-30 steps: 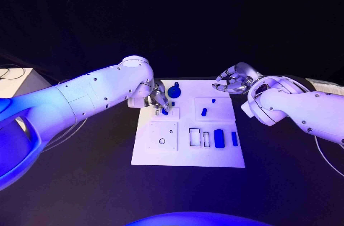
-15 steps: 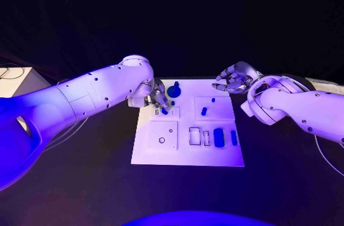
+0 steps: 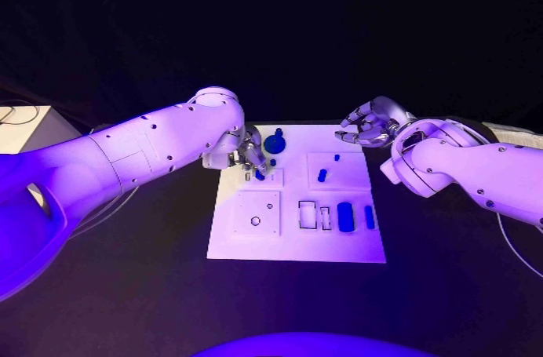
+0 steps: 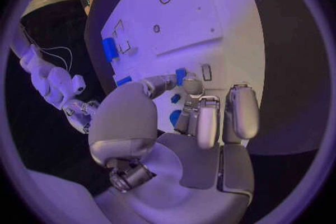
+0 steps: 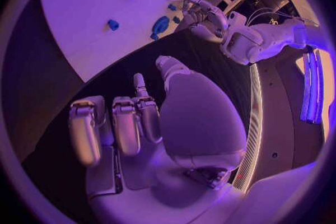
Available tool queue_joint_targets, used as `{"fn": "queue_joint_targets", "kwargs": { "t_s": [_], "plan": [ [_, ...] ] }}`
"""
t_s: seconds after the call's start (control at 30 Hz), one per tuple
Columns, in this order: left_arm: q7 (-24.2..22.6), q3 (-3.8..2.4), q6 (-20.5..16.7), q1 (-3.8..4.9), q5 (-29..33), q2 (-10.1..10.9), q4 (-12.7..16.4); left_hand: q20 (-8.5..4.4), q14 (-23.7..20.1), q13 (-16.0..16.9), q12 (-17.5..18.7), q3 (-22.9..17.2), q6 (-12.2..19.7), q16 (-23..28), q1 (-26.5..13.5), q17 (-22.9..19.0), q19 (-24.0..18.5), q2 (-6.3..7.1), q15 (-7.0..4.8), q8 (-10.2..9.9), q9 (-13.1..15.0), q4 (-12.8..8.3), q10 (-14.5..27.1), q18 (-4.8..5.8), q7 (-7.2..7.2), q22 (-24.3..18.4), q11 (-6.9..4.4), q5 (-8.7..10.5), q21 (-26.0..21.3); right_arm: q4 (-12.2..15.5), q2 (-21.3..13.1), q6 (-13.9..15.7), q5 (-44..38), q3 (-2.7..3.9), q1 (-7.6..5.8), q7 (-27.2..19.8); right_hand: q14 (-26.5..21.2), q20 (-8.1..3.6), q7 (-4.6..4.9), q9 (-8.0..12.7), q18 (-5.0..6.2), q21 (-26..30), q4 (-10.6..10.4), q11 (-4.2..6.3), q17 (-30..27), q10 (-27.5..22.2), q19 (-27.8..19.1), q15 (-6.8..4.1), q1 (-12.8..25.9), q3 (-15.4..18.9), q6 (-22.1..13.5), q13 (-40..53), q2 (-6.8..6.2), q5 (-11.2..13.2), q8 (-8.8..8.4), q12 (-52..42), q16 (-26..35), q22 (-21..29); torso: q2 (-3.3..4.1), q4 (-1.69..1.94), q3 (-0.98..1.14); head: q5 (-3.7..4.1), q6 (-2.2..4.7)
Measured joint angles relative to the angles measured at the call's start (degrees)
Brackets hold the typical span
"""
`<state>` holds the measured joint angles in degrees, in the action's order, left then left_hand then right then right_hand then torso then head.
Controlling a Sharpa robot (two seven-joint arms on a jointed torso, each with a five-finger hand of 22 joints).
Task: Assemble the parts on the task board
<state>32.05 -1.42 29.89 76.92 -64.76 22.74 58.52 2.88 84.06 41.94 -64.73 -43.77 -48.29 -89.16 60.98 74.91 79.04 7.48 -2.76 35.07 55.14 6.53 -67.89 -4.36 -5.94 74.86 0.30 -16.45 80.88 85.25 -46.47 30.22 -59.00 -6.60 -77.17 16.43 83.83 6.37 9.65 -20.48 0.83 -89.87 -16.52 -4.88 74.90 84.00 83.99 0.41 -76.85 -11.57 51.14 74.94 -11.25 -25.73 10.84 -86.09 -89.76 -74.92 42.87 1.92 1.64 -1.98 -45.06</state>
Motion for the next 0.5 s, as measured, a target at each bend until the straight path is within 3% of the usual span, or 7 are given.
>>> {"fn": "queue_joint_targets", "kwargs": {
  "t_s": [0.5],
  "plan": [
    [-0.26, 0.0, 0.01, -0.02, -0.56, -0.02, 0.15, -0.21, 0.0, 0.13, 0.0, -0.04, -0.18, 0.0, -0.09, 0.0, 0.2, 0.08, 0.0, -0.05, 0.17, 0.04, -0.25, 0.0, 0.19, 0.09, -0.16, -0.33, 0.21, 0.01, -0.02, 0.0, 0.0, 0.0, -0.01, 0.0, 0.0, 0.0, 0.0, 0.0, 0.0, 0.0, 0.0, 0.0, 0.0, 0.0, 0.0, 0.0, 0.0, 0.0, 0.0, -0.01, 0.0, 0.0, 0.0, 0.0, 0.0, 0.01, 0.01, 0.03, -0.03, 0.05, -0.05]
  ]
}}
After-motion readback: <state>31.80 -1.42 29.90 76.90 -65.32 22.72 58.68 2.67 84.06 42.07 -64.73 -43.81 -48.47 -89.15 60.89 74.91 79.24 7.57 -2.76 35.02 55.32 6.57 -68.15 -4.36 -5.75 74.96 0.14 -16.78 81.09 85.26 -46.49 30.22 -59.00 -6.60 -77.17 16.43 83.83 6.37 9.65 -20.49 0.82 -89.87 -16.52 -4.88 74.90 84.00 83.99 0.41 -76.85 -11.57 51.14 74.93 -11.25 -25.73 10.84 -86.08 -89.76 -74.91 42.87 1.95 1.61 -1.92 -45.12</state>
